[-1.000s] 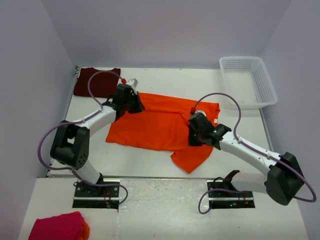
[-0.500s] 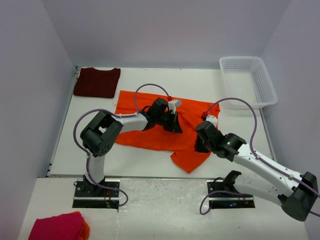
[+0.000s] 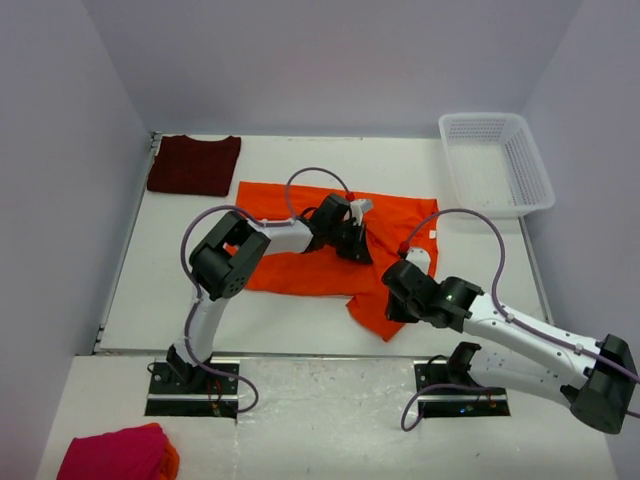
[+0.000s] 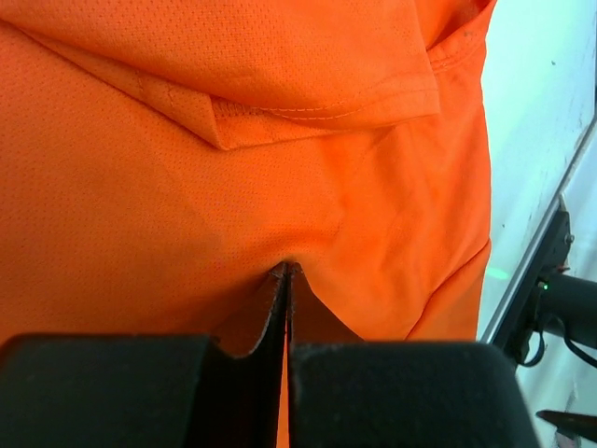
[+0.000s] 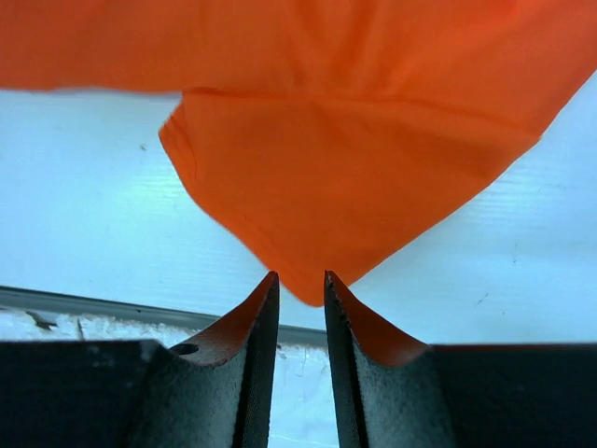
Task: Fold and stack the t-shirts
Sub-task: Grap the side of the flattened tshirt closest away from the robot with both arms, then fold the other side of the tshirt into a rectangle
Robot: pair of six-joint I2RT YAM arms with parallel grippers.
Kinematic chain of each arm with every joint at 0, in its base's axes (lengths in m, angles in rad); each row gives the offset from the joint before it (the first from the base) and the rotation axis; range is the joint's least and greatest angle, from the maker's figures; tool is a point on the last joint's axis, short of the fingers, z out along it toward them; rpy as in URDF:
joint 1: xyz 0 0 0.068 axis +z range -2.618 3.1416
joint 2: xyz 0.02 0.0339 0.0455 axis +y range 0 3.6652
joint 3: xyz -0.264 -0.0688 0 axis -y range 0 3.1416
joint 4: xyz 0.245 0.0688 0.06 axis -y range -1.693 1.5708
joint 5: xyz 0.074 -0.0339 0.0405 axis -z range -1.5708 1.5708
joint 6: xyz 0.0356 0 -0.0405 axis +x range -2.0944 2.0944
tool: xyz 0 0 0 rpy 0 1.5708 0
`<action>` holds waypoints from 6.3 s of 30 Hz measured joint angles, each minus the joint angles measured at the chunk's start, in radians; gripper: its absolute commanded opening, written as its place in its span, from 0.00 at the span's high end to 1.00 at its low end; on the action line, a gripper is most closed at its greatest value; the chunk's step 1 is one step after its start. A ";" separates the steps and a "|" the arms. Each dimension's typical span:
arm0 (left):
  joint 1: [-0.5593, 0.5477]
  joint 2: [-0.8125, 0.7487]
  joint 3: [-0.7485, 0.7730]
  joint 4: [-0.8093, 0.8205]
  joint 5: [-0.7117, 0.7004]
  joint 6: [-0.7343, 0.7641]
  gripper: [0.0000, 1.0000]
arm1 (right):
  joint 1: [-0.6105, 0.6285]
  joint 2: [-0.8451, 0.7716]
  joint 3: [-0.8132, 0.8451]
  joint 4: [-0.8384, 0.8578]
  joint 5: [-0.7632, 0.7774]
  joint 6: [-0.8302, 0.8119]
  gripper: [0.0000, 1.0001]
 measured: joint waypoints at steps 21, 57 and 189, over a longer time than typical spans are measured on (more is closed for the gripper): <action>0.124 0.029 0.061 -0.047 0.004 0.022 1.00 | 0.072 0.145 -0.042 0.022 0.069 0.167 0.54; 0.122 0.032 0.034 0.010 0.051 0.021 1.00 | 0.073 0.425 -0.013 0.214 0.072 0.174 0.97; 0.877 -0.990 -0.652 -0.679 -0.340 -0.003 1.00 | 0.408 0.080 0.037 -0.369 0.244 0.579 1.00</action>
